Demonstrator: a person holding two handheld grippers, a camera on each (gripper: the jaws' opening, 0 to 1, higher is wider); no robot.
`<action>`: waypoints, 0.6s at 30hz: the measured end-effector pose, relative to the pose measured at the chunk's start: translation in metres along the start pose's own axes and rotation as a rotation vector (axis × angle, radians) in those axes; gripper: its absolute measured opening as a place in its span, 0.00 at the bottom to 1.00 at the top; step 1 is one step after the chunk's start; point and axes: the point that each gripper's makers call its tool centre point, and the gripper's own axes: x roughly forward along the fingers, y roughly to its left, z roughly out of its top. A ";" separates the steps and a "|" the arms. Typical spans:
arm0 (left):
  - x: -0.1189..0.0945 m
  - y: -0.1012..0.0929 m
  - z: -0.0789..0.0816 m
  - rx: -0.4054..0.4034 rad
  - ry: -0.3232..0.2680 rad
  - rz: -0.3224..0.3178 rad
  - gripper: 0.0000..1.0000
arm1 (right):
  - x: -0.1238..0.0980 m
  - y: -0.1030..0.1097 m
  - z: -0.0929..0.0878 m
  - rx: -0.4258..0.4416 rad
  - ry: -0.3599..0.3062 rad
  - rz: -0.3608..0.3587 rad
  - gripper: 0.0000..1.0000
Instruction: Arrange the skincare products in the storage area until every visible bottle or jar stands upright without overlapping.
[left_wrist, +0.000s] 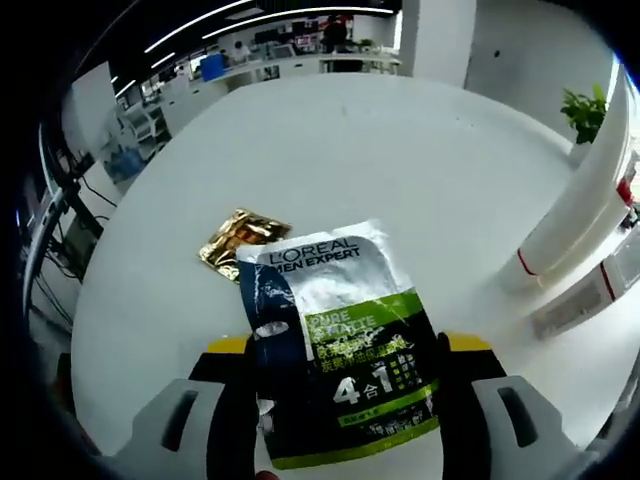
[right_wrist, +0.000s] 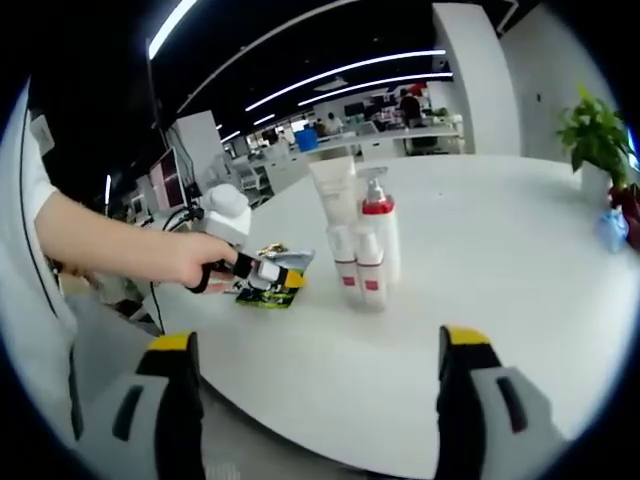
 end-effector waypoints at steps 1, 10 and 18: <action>0.000 0.000 0.000 0.004 -0.002 -0.003 0.68 | 0.000 0.000 0.000 0.002 0.001 0.000 0.98; -0.003 0.001 -0.005 0.030 -0.002 -0.028 0.64 | 0.000 0.000 0.001 -0.001 -0.004 -0.003 0.98; -0.008 0.002 -0.010 0.047 -0.001 -0.041 0.58 | 0.000 -0.001 0.001 -0.004 -0.006 -0.006 0.97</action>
